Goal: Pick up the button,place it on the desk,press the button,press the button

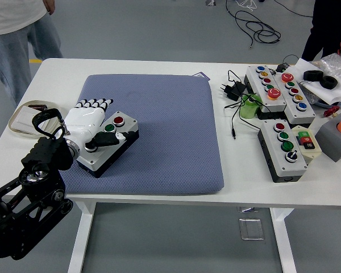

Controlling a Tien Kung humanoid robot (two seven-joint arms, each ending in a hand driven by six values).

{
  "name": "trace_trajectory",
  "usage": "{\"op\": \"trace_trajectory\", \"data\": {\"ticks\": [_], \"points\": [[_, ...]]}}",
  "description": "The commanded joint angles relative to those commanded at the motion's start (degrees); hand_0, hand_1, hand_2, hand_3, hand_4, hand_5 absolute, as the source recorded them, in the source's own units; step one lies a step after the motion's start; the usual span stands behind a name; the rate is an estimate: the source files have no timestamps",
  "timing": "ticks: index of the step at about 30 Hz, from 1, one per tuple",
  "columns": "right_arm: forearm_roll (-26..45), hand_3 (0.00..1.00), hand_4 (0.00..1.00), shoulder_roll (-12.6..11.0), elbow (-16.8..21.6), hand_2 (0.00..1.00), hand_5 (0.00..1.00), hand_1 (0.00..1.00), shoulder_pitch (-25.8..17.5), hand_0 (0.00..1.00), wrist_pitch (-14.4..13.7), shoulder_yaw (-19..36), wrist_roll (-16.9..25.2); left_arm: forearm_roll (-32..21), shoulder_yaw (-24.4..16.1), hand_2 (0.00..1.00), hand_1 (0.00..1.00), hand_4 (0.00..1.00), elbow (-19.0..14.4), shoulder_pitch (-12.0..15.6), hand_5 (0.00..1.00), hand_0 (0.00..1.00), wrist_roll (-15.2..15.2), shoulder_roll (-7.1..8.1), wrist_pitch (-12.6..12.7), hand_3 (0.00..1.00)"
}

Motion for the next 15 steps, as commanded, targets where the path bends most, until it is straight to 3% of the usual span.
{"op": "trace_trajectory", "data": {"ticks": [8, 15], "points": [[-0.4, 0.574, 0.307, 0.0, 0.0, 0.645, 0.268, 0.555, 0.0, 0.628, 0.1, 0.1, -0.1, 1.1, 0.4, 0.998, 0.998, 0.998, 4.4, -0.3, 0.998, 0.978, 2.5, -2.46, 1.9, 0.998], [-0.6, 0.574, 0.307, 0.0, 0.0, 0.645, 0.267, 0.555, 0.0, 0.629, 0.1, 0.2, -0.1, 1.1, 0.7, 0.998, 0.983, 0.998, 6.7, -0.5, 0.998, 0.963, 3.1, -2.82, 0.0, 0.998]]}}
